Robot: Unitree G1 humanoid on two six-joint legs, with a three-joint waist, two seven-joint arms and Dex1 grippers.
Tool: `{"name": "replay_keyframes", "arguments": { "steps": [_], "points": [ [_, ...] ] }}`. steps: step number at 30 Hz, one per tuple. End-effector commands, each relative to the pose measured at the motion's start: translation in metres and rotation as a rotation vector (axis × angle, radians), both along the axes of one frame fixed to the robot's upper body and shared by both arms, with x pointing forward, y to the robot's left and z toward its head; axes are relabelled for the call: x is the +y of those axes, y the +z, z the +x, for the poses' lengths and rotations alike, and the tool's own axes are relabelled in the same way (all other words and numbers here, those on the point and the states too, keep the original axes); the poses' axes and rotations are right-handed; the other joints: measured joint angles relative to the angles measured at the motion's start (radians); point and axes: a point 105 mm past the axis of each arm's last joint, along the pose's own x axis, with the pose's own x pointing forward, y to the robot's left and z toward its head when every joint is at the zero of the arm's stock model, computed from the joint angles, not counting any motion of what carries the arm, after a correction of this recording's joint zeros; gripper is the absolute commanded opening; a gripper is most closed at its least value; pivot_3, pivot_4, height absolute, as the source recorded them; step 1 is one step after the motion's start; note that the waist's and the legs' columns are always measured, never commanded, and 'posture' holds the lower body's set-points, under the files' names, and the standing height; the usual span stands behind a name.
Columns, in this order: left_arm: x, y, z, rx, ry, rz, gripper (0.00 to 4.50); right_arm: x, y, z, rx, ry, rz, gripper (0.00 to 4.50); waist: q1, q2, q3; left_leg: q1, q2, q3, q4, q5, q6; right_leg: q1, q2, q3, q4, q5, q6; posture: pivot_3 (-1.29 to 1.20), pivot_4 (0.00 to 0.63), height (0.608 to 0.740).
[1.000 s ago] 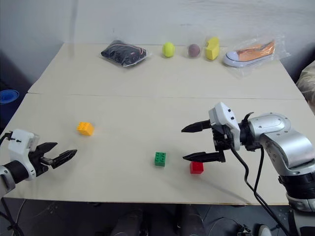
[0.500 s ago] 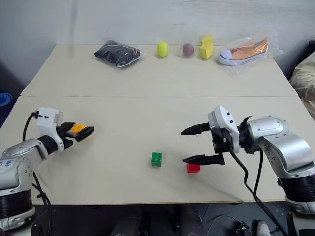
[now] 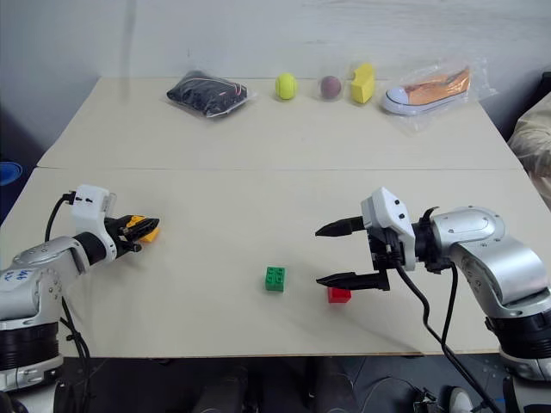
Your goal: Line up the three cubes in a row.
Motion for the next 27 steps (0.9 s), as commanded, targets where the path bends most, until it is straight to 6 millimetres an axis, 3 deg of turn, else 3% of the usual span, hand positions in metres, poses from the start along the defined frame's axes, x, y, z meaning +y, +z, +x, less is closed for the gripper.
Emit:
{"name": "replay_keyframes", "arguments": {
  "steps": [1, 4, 7, 11, 18, 27],
  "points": [
    [-0.032, 0.018, -0.015, -0.042, -0.301, 0.030, 1.52, -0.002, 0.010, -0.004, -0.046, 0.004, 0.011, 4.50, -0.001, 0.000, 0.000, 0.000, 0.000, 0.000, 0.000, 0.000, 0.000, 0.000, 0.000, 0.000, 0.000, 0.000, 0.000, 0.00, 0.150, 0.740],
    [-0.050, 0.023, -0.027, -0.046, -0.503, 0.070, 1.52, -0.004, 0.010, -0.005, -0.042, 0.001, 0.002, 4.50, 0.000, 0.000, 0.000, -0.001, 0.000, 0.000, 0.000, 0.000, -0.001, -0.001, 0.000, 0.000, -0.001, 0.000, 0.000, 0.00, 0.150, 0.740],
    [-0.079, 0.027, -0.045, -0.037, -0.861, 0.183, 1.52, -0.009, 0.009, -0.008, -0.037, -0.001, -0.011, 4.50, 0.001, 0.000, 0.000, -0.001, 0.000, 0.001, 0.000, 0.000, -0.001, -0.001, 0.000, 0.000, -0.004, 0.000, 0.000, 0.00, 0.150, 0.740],
    [-0.097, 0.005, -0.060, 0.069, -1.212, 0.321, 1.52, -0.014, 0.011, -0.012, -0.038, -0.028, -0.009, 4.50, 0.002, 0.000, 0.000, -0.001, -0.001, 0.002, 0.000, 0.000, -0.001, -0.002, 0.000, 0.001, -0.004, 0.000, -0.001, 0.00, 0.150, 0.740],
    [-0.110, -0.013, -0.044, 0.070, -1.384, 0.421, 1.52, -0.029, 0.004, -0.034, 0.016, -0.064, -0.061, 4.50, 0.005, 0.000, 0.000, -0.001, 0.000, 0.004, 0.000, 0.000, 0.000, -0.003, 0.004, 0.002, -0.004, 0.000, -0.001, 0.00, 0.150, 0.740],
    [-0.105, -0.013, -0.036, 0.063, -1.383, 0.443, 1.52, -0.048, -0.005, -0.043, 0.031, -0.152, -0.108, 4.50, 0.003, 0.000, 0.000, 0.000, 0.000, 0.005, 0.000, 0.000, 0.001, -0.002, 0.003, 0.003, -0.004, 0.000, 0.000, 0.00, 0.150, 0.740]
  ]
}}
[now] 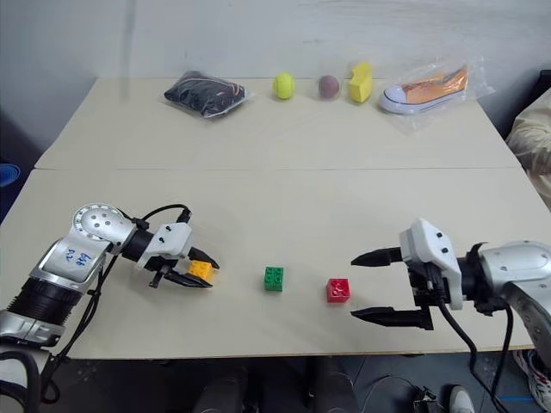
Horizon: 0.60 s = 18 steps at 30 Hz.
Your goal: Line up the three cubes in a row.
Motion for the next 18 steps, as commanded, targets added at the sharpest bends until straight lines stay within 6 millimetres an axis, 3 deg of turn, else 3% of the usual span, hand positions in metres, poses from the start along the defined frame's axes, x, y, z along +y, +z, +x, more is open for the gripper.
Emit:
{"name": "replay_keyframes", "arguments": {
  "steps": [1, 6, 12, 15, 18],
  "points": [
    [0.001, 0.005, 0.002, -0.012, 0.009, -0.010, 1.52, 0.000, 0.010, -0.001, -0.067, 0.002, -0.013, 4.50, 0.000, 0.000, 0.000, 0.000, 0.000, 0.000, 0.000, 0.000, 0.000, 0.000, 0.000, 0.000, 0.000, 0.000, 0.000, 0.00, 0.150, 0.740],
    [-0.003, 0.008, 0.000, 0.007, 0.031, -0.048, 1.52, 0.001, 0.010, 0.000, -0.074, -0.001, -0.009, 4.50, 0.000, 0.000, 0.000, 0.000, 0.000, 0.000, 0.000, 0.000, 0.000, 0.000, 0.000, 0.000, 0.000, 0.000, 0.000, 0.00, 0.150, 0.740],
    [0.010, 0.027, -0.007, 0.031, 0.114, -0.087, 3.53, -0.018, -0.009, 0.006, -0.088, -0.049, -0.108, 4.50, 0.000, 0.000, 0.000, 0.000, 0.000, 0.000, 0.000, 0.000, 0.000, 0.000, 0.000, 0.000, 0.000, 0.000, 0.000, 0.00, 0.150, 0.740],
    [0.032, 0.047, -0.018, 0.037, 0.182, -0.100, 4.44, -0.033, -0.011, 0.005, -0.064, -0.087, -0.111, 4.50, -0.003, 0.000, 0.000, 0.000, 0.000, 0.000, 0.000, 0.000, 0.000, 0.000, 0.000, 0.000, 0.000, 0.000, 0.000, 0.00, 0.150, 0.740],
    [0.054, 0.060, -0.032, 0.033, 0.222, -0.074, 4.48, -0.044, -0.008, 0.007, -0.058, -0.115, -0.104, 4.50, -0.008, 0.000, 0.000, 0.000, 0.001, 0.000, 0.000, 0.000, 0.000, 0.000, 0.000, 0.001, 0.000, 0.000, 0.000, 0.00, 0.150, 0.740]
  ]
}}
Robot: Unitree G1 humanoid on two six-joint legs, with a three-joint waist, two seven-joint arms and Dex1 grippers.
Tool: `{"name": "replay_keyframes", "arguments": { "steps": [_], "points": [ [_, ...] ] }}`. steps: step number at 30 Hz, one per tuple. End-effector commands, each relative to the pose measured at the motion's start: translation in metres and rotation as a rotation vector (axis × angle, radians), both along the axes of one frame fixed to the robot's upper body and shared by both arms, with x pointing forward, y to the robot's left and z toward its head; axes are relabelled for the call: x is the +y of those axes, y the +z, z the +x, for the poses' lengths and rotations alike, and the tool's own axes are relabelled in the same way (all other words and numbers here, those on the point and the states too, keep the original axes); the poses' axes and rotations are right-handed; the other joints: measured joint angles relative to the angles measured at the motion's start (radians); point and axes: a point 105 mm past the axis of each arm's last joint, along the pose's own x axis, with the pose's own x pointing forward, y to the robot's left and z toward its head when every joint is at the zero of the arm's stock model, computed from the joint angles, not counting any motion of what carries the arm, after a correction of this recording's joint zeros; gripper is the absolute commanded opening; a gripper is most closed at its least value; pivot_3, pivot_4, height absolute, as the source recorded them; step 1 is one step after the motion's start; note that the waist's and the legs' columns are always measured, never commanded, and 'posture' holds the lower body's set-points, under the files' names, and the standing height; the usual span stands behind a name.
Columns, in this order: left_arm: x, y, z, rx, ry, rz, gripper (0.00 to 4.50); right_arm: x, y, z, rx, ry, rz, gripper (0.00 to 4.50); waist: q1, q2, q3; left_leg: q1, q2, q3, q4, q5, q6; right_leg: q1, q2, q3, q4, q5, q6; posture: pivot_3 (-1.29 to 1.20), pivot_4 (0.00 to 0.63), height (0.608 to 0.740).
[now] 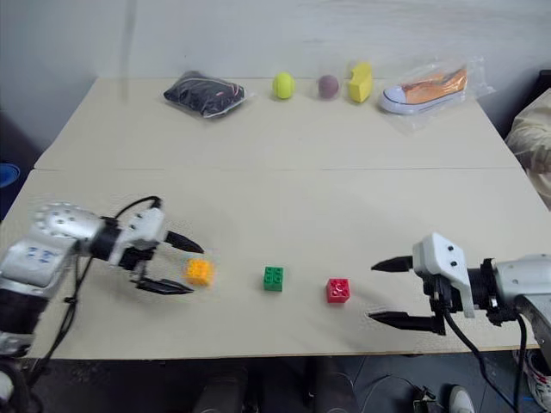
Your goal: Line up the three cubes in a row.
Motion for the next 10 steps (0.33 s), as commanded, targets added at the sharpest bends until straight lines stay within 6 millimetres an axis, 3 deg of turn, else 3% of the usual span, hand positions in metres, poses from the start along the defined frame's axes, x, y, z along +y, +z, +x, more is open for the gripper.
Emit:
{"name": "replay_keyframes", "arguments": {
  "steps": [1, 5, 10],
  "points": [
    [0.020, 0.027, -0.020, -0.013, 0.020, -0.002, 4.48, -0.014, 0.017, 0.002, -0.051, -0.015, -0.017, 4.50, 0.000, 0.000, 0.000, 0.000, 0.000, 0.000, 0.000, 0.000, 0.000, 0.000, 0.000, 0.000, 0.000, 0.000, 0.000, 0.00, 0.150, 0.740],
    [0.046, 0.040, -0.055, 0.104, 0.069, 0.045, 4.48, -0.026, 0.020, 0.002, -0.033, -0.027, -0.013, 4.50, 0.000, 0.000, 0.000, 0.000, 0.001, 0.000, 0.000, 0.000, -0.001, 0.000, 0.000, 0.000, -0.001, 0.000, -0.001, 0.00, 0.150, 0.740],
    [0.053, 0.044, -0.060, 0.042, 0.152, 0.037, 4.48, -0.036, 0.013, 0.010, -0.034, -0.071, -0.020, 4.50, 0.010, 0.001, 0.001, 0.000, 0.000, -0.001, 0.000, 0.000, 0.000, 0.000, -0.001, 0.000, 0.000, -0.001, -0.001, 0.00, 0.150, 0.740]
  ]
}}
